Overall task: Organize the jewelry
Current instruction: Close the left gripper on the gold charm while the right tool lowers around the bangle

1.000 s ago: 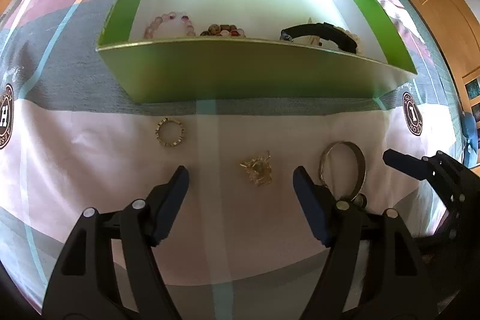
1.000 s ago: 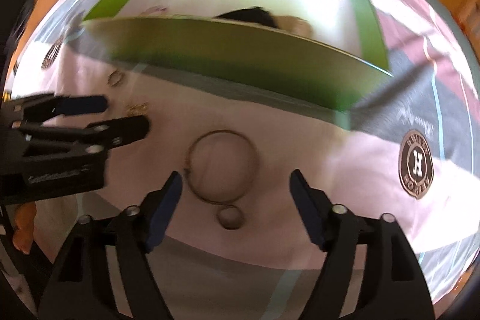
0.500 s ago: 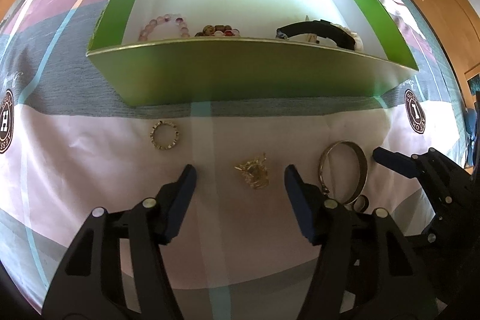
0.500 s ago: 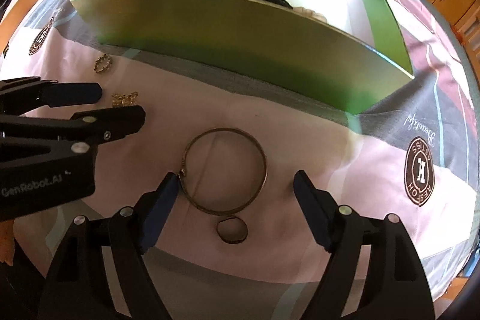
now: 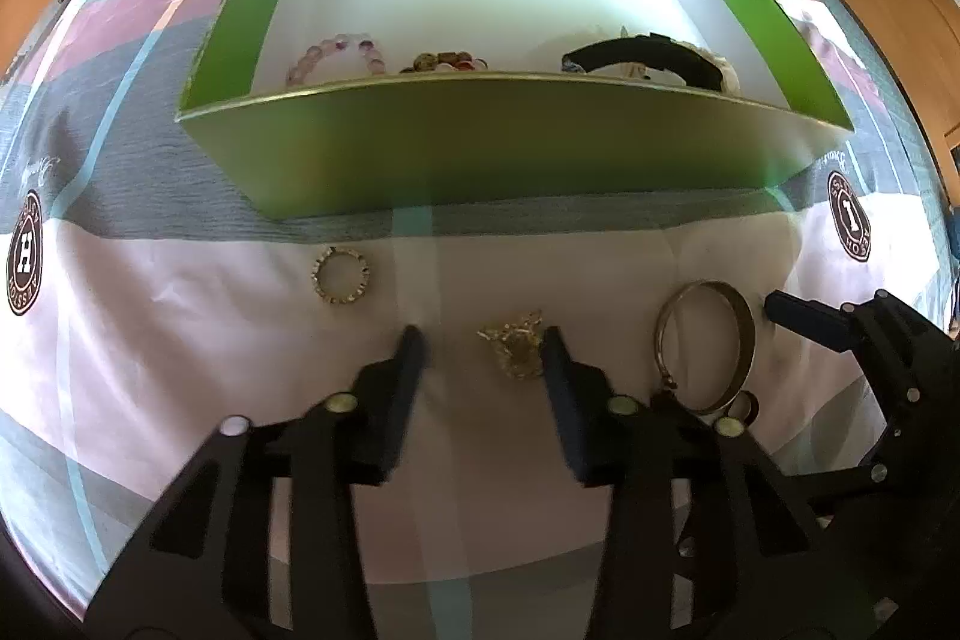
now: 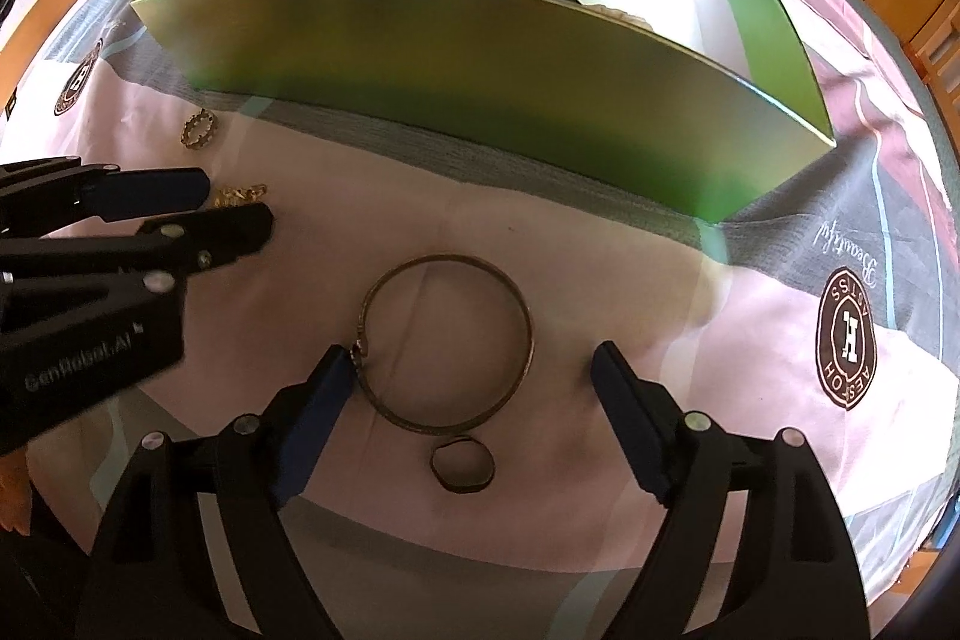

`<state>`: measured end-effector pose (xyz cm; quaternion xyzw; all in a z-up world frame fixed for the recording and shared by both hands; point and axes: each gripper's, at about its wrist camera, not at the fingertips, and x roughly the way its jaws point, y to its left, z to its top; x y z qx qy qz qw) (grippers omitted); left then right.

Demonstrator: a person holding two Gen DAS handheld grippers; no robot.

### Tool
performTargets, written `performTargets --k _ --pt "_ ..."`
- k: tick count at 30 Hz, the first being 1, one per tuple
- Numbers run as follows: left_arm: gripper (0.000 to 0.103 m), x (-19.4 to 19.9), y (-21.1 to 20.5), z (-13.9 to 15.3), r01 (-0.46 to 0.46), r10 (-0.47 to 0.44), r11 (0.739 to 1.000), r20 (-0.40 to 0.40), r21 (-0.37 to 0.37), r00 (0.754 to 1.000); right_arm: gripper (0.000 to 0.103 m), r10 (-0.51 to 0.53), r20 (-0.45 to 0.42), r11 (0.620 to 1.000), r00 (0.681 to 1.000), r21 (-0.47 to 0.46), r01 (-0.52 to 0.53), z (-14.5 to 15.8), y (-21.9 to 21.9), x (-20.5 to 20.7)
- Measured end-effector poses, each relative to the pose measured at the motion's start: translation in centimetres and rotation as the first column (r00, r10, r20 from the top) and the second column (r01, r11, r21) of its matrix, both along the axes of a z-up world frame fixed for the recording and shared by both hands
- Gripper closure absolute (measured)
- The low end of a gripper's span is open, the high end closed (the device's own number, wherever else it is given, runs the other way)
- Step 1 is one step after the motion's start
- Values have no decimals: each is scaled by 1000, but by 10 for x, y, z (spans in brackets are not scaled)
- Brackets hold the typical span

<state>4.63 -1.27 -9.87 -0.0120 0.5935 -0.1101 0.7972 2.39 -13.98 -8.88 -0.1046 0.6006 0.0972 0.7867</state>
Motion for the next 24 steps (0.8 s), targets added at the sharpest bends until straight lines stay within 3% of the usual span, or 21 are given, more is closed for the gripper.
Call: performTargets --k 2,8,19,24 --pt "72 0 2 1 -3 3 1000 -2 -13 1000 18 -3 1 1000 1000 -3 3 -1 4 1" --pt "72 1 6 4 -15 15 1000 -3 -28 1000 16 -10 0 1000 1000 -1 10 -3 12 -9" --pt "63 -2 -9 -1 34 -34 999 -4 22 999 13 -16 3 1000 1000 -4 16 -16 2 -8" --pt "54 -2 -16 -2 39 -38 999 -2 26 999 12 -16 2 1000 1000 -2 16 -17 -1 -7"
